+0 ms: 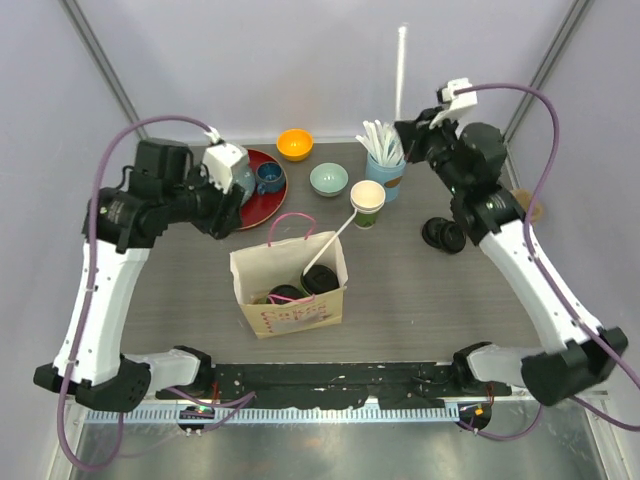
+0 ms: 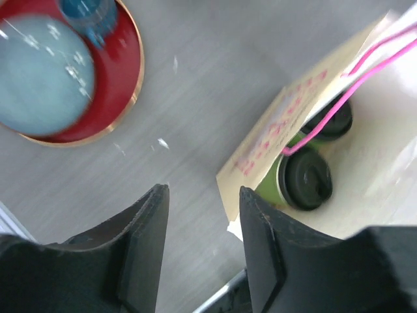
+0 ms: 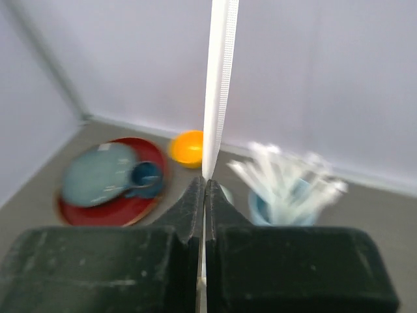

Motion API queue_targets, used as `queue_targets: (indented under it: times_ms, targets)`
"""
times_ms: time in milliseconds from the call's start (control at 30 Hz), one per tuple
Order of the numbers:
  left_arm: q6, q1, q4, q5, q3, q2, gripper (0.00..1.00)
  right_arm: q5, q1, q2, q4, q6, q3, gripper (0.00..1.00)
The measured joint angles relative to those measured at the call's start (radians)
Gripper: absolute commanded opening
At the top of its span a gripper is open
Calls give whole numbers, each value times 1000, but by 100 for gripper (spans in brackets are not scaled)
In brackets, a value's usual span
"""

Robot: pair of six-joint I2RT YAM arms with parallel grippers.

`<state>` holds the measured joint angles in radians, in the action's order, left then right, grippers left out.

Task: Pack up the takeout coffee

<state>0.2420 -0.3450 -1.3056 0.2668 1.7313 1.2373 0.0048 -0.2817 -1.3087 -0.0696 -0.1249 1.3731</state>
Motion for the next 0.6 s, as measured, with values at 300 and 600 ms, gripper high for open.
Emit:
queue_targets:
  times_ms: [300,600]
  targets:
    - [-146,0,98,182,358,-39,84,-227,-377,305,253,49,-174,1]
    - [-316,11,201,370,388,-61,100,-304,-674,160,406,120,-252,1]
